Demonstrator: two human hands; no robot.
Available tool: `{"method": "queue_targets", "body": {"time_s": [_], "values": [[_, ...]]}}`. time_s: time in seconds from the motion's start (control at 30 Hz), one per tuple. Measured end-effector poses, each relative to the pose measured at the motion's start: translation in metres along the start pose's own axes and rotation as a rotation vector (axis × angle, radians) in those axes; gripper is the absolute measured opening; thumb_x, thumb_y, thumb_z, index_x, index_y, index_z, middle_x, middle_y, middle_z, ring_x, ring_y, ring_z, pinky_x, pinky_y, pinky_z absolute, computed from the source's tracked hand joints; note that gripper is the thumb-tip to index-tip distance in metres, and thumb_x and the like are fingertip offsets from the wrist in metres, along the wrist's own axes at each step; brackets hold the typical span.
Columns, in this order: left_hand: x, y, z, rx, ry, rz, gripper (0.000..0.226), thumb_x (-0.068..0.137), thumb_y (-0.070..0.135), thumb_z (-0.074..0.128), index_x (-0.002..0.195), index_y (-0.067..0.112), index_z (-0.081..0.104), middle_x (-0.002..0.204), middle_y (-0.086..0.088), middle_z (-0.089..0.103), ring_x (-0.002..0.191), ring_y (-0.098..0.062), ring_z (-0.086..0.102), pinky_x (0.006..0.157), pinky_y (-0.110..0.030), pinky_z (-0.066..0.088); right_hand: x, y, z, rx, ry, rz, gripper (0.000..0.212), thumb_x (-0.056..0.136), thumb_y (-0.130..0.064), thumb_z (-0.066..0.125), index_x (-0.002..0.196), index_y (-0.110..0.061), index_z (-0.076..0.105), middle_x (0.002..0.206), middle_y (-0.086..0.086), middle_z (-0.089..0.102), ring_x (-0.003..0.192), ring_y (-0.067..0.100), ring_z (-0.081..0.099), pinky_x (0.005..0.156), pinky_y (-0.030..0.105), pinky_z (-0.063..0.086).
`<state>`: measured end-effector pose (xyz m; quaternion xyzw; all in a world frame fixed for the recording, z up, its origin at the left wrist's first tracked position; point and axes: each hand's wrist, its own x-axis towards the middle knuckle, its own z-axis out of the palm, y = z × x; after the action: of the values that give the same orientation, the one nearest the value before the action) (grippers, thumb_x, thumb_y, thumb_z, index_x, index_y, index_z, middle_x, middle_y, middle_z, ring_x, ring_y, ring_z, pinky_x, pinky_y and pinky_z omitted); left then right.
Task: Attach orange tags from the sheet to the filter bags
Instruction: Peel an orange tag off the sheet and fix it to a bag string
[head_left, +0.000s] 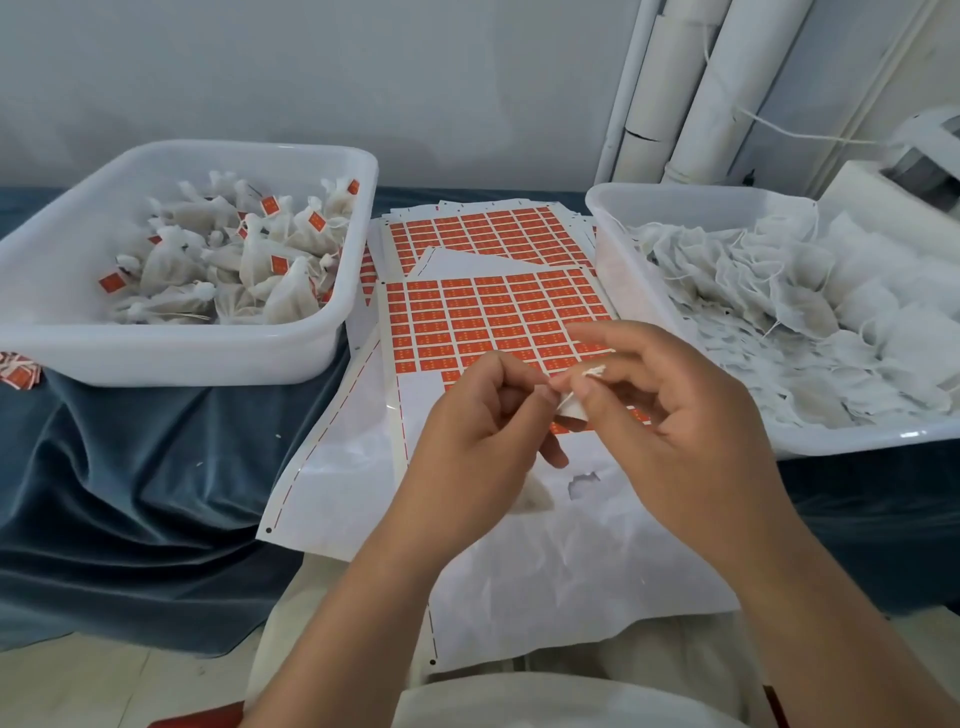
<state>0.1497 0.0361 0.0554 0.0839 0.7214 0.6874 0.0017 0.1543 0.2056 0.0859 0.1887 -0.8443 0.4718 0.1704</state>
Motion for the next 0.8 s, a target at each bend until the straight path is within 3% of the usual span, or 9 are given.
{"method": "queue_targets", "body": {"time_s": [0.23, 0.4, 0.63, 0.8], "values": [[0.001, 0.0, -0.001, -0.053, 0.113, 0.02, 0.006, 0.099, 0.021, 0.071, 0.1, 0.021, 0.077, 0.079, 0.006, 0.078, 0.066, -0.011, 0.072, 0.06, -0.014, 0.051, 0.002, 0.004, -0.002, 0.082, 0.012, 0.027, 0.03, 0.1, -0.018, 0.068, 0.127, -0.031, 0.066, 0.096, -0.026, 0.076, 0.096, -0.004, 0.072, 0.076, 0.004, 0.05], [0.002, 0.002, -0.006, 0.048, 0.124, 0.062, 0.011, 0.097, 0.019, 0.073, 0.101, 0.02, 0.083, 0.08, 0.011, 0.078, 0.067, -0.008, 0.071, 0.06, -0.012, 0.052, 0.003, 0.005, 0.001, 0.129, 0.026, 0.039, 0.026, 0.1, -0.022, 0.066, 0.123, -0.033, 0.065, 0.095, -0.022, 0.078, 0.096, -0.001, 0.074, 0.074, 0.007, 0.053], [0.003, 0.005, -0.008, 0.214, 0.156, 0.071, 0.015, 0.096, 0.027, 0.072, 0.111, 0.032, 0.073, 0.077, 0.019, 0.075, 0.069, -0.006, 0.072, 0.064, -0.011, 0.054, 0.003, 0.012, 0.005, 0.108, 0.035, 0.063, 0.019, 0.102, -0.017, 0.067, 0.116, -0.029, 0.066, 0.101, -0.021, 0.076, 0.098, -0.001, 0.073, 0.076, 0.008, 0.054], [0.002, 0.005, -0.007, 0.179, 0.168, 0.092, 0.005, 0.096, 0.026, 0.073, 0.095, 0.026, 0.078, 0.077, 0.017, 0.075, 0.066, -0.006, 0.069, 0.06, -0.012, 0.053, 0.003, 0.013, 0.007, 0.115, 0.022, 0.064, 0.018, 0.104, -0.016, 0.065, 0.116, -0.029, 0.065, 0.104, -0.018, 0.075, 0.098, 0.001, 0.074, 0.078, 0.011, 0.055]]}}
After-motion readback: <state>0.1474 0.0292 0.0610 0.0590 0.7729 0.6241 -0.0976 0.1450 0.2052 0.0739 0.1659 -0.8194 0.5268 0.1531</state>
